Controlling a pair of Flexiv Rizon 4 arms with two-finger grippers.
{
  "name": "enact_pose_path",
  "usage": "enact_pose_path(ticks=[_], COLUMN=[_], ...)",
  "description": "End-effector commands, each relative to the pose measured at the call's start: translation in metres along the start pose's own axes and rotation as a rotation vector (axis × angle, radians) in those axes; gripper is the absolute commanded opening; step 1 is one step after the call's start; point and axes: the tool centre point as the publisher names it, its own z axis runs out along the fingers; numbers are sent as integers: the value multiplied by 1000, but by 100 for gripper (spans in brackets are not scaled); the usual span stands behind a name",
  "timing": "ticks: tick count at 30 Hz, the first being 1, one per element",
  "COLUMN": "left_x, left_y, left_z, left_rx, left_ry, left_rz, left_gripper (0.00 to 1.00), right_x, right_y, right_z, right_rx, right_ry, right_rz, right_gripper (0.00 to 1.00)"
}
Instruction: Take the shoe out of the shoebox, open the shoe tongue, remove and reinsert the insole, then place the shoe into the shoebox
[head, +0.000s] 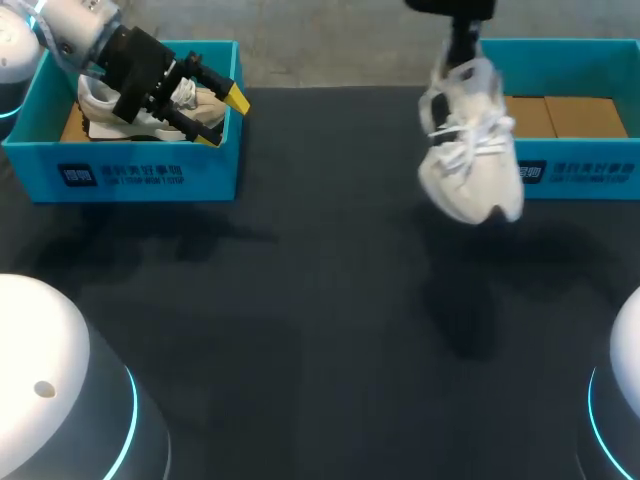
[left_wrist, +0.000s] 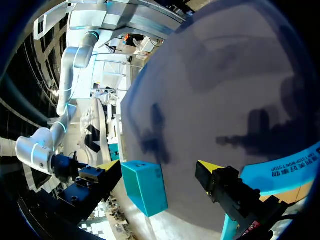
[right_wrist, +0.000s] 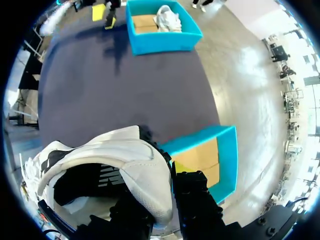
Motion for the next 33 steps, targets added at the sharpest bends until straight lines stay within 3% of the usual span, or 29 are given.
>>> enact_pose_path(ticks=[1,17,26,27,33], left_x=[-1,-1,-1,-1,-1], left_y=[-1,-1,-1,-1,-1], left_z=[0,0,0,0,0], left_rx=[-1,-1,-1,-1,-1], left_ry=[4,4,4,4,4], left_rz=[1,1,1,1,1], left_gripper=[100,100,100,100,100], right_x=[-4,-4,-31,-40,-69], right_y=[-24,-24,-63,-79,-124], right_z=[-1,-1,5,7,15], right_rx=[-29,-29,-23,-27,-5], right_ry=[5,5,-74,-94,-123], right_rz=[28,28,-13,-27,-69], right_gripper=[0,0,0,0,0])
